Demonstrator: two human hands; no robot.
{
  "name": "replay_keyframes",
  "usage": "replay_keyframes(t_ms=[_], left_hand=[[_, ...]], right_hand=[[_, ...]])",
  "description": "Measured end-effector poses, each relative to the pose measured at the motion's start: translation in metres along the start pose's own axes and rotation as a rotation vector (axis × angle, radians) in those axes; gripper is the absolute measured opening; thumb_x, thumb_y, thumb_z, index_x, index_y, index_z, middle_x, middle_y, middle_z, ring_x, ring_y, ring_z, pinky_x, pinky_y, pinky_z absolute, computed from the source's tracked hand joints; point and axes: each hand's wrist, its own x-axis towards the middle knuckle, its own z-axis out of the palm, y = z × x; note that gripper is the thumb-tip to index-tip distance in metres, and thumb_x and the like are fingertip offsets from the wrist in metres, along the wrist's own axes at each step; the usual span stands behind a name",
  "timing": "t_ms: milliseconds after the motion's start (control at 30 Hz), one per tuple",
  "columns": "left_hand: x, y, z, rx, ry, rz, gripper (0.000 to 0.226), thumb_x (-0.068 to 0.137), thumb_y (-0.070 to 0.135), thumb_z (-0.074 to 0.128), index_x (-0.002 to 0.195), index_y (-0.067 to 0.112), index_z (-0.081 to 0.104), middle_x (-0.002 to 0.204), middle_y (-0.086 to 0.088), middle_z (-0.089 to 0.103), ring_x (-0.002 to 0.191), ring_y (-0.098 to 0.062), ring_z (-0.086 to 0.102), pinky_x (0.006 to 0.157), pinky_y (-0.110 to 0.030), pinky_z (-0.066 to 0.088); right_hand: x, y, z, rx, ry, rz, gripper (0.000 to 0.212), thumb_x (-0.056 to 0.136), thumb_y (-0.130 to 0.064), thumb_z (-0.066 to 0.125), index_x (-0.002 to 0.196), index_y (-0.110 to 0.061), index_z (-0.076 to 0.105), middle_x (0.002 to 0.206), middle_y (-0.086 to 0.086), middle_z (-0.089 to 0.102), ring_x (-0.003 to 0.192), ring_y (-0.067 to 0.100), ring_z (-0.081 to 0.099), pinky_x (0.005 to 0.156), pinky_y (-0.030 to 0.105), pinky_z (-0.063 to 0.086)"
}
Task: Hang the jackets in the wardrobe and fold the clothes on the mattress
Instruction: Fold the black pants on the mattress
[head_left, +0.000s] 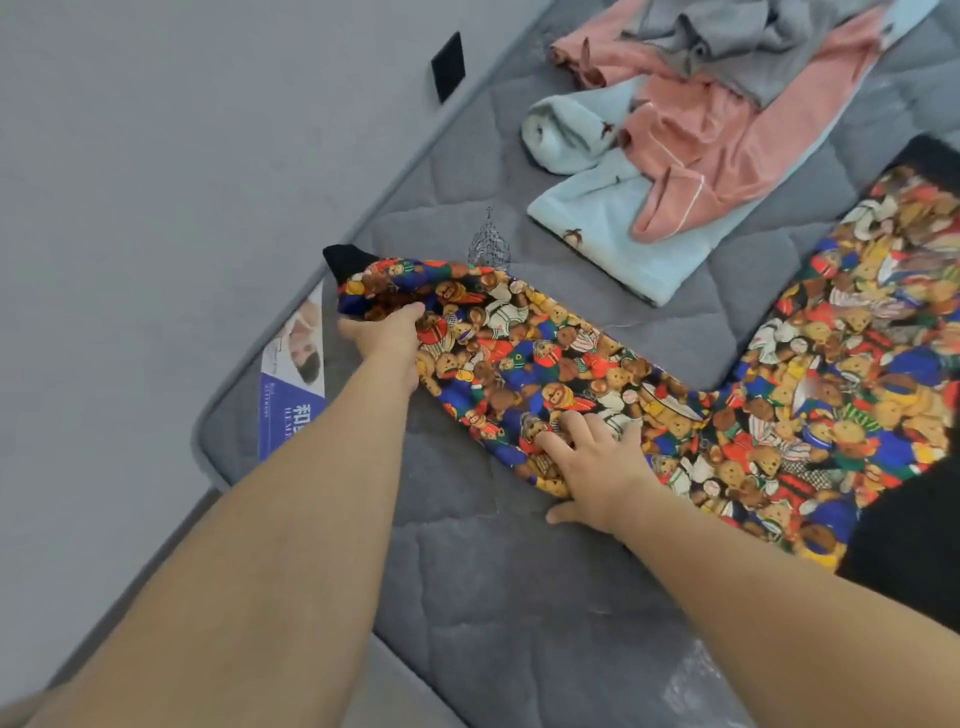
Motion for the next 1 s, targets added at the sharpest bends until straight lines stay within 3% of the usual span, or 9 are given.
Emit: replay_keyframes(t_ms=[100,233,400,567,667,733,833,933,1000], left_hand=[[0.031,0.015,-0.002,0.010,0.088,-0.101,0.075,0.081,0.021,0.073,0.146,0.018,0.035,0.136,-0.010,0.053,0.115,-0.034,0.059,0.090,-0.045,0.054],[0.034,0.028,-0.001,-0.123,-0.056,-0.142,0.038,0.080,0.019,0.074,0.116,0.011,0.062,0.103,-0.012,0.073,0.086,-0.032,0.072,0.075,-0.049,0.060],[-0.070,0.040,0.009,0.273,-0.008,0.504,0.022,0.088,0.025,0.056,0.102,0.008,0.057,0.096,-0.001,0.062,0.099,-0.027,0.062,0.090,-0.034,0.049],[-0.194,-0.002,0.037,0.442,-0.283,1.073,0.009,0.090,0.014,0.054,0.098,0.010,0.055,0.092,-0.005,0.057,0.080,-0.009,0.049,0.076,-0.016,0.040],[-0.269,-0.059,0.056,0.514,-0.568,1.382,0.026,0.090,0.014,0.053,0.107,-0.004,0.059,0.118,-0.017,0.059,0.111,-0.020,0.053,0.099,-0.027,0.042],[-0.318,-0.107,0.071,0.598,-0.786,1.530,0.024,0.087,0.014,0.054,0.099,-0.005,0.060,0.136,-0.022,0.053,0.131,-0.034,0.047,0.111,-0.043,0.038],[-0.392,-0.198,0.093,0.770,-1.075,1.711,0.015,0.081,0.012,0.054,0.091,0.004,0.061,0.142,-0.015,0.052,0.138,-0.035,0.042,0.110,-0.059,0.032],[-0.426,-0.283,0.095,1.442,-1.416,1.721,0.033,0.091,0.024,0.047,0.120,0.017,0.058,0.162,-0.001,0.024,0.151,-0.027,0.013,0.115,-0.065,0.008],[-0.424,-0.312,0.086,1.747,-1.375,1.683,0.050,0.096,0.039,0.041,0.145,0.026,0.039,0.166,0.003,0.001,0.152,-0.024,-0.010,0.116,-0.060,-0.013]], right_hand=[[0.008,0.012,0.007,-0.014,0.053,-0.036,0.093,0.075,-0.077,0.057,0.146,-0.034,0.016,0.150,0.004,0.020,0.138,0.029,0.024,0.106,0.056,0.026],[0.004,0.024,-0.002,0.062,0.073,-0.104,0.082,0.078,-0.072,0.059,0.143,-0.037,0.022,0.147,-0.001,0.023,0.134,0.024,0.027,0.108,0.046,0.027],[-0.037,0.054,-0.008,0.286,0.039,-0.087,0.087,0.080,-0.071,0.058,0.149,-0.032,0.024,0.153,-0.004,0.021,0.142,0.021,0.024,0.116,0.042,0.025],[-0.141,0.114,0.040,0.451,0.289,0.207,0.055,0.095,-0.053,0.047,0.139,-0.019,0.047,0.141,0.001,0.044,0.126,0.023,0.047,0.104,0.040,0.041],[-0.217,0.147,0.099,0.445,0.452,0.437,0.038,0.084,-0.023,0.065,0.121,-0.012,0.064,0.125,0.006,0.057,0.112,0.029,0.057,0.093,0.041,0.048],[-0.265,0.158,0.142,0.685,0.524,0.684,0.028,0.080,-0.005,0.062,0.107,-0.011,0.069,0.113,0.007,0.062,0.105,0.031,0.058,0.088,0.039,0.047],[-0.321,0.180,0.184,1.504,0.793,1.090,0.023,0.091,-0.004,0.048,0.087,-0.016,0.068,0.092,0.003,0.066,0.096,0.029,0.062,0.075,0.032,0.047],[-0.363,0.213,0.210,2.326,0.910,1.156,0.038,0.100,-0.045,0.038,0.095,-0.018,0.064,0.101,0.008,0.066,0.086,0.024,0.063,0.073,0.033,0.050],[-0.377,0.229,0.230,2.384,0.639,1.076,0.059,0.091,-0.069,0.038,0.111,-0.019,0.062,0.109,0.006,0.067,0.098,0.023,0.063,0.090,0.041,0.049]])
